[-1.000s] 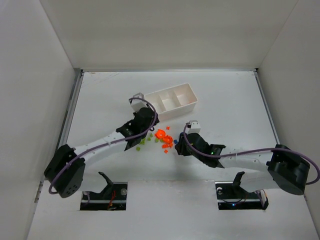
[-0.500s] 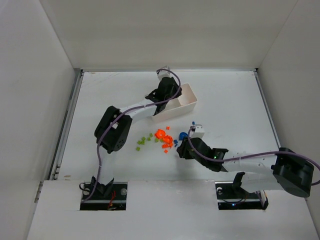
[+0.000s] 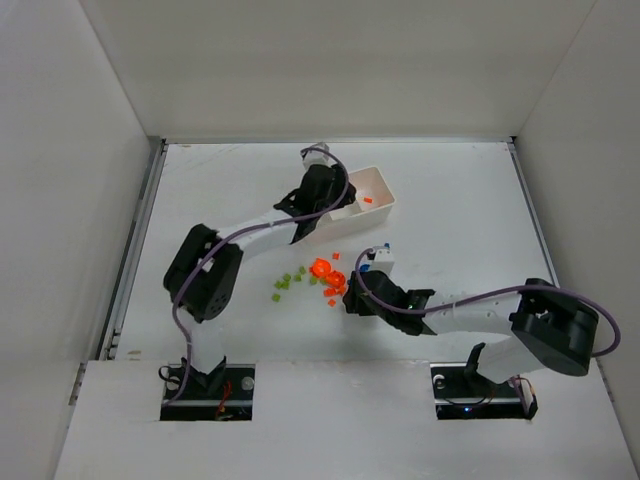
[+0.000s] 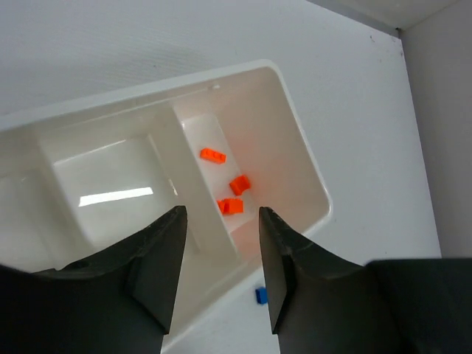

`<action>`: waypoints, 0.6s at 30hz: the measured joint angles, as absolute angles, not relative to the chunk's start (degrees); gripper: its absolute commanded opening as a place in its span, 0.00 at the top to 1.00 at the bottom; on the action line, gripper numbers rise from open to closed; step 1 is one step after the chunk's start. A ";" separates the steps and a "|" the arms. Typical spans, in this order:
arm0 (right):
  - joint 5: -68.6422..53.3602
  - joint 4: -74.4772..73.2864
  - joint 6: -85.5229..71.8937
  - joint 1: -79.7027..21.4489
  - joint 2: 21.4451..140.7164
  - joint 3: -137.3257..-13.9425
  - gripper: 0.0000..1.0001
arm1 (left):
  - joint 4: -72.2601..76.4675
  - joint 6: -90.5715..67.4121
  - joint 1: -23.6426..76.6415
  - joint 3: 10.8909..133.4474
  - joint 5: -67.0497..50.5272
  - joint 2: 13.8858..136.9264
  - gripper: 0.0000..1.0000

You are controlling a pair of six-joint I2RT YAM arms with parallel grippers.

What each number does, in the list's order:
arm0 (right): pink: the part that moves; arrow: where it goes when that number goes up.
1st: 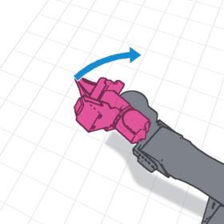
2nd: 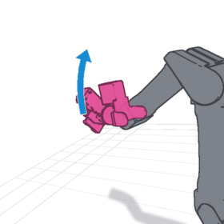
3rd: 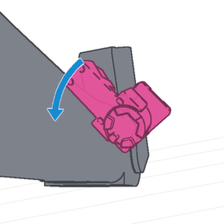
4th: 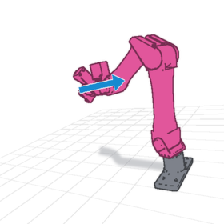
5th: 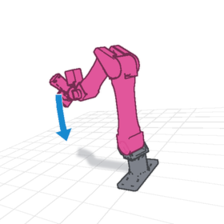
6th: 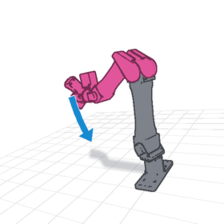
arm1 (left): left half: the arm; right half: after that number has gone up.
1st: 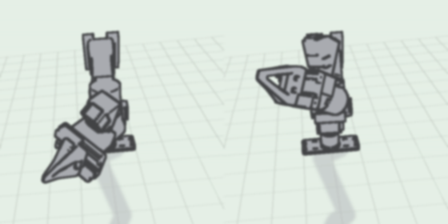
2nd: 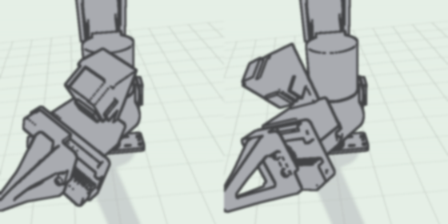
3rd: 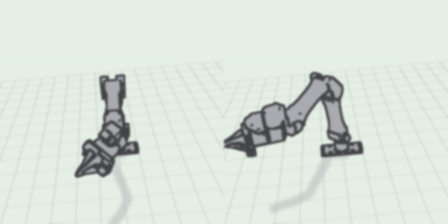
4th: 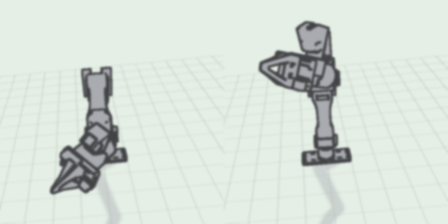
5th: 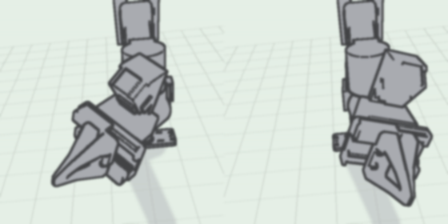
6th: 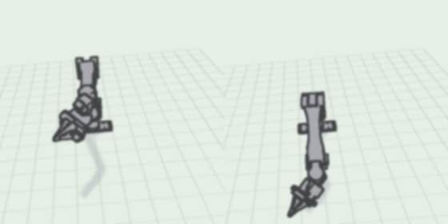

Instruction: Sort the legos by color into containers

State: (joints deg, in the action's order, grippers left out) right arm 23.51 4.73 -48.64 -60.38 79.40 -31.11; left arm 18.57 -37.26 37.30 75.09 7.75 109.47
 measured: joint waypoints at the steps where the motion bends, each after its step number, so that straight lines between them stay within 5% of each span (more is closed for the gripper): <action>1: 23.46 4.78 -48.64 -60.40 80.86 -32.14 0.50 | 18.96 -37.36 37.08 71.90 8.05 106.08 0.60; 8: 22.92 4.03 -48.42 -60.45 87.00 -37.54 0.50 | 25.34 -37.76 38.54 50.26 14.22 81.67 0.63; 18: 24.60 -1.76 -50.59 -60.45 91.24 -43.62 0.53 | 18.61 -37.93 44.73 29.74 21.15 64.38 0.64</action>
State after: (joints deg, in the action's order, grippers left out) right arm 24.60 -1.76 -50.59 -60.45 91.24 -43.62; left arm 18.61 -37.93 44.73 29.74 21.15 64.38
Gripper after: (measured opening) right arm 0.499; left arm 0.359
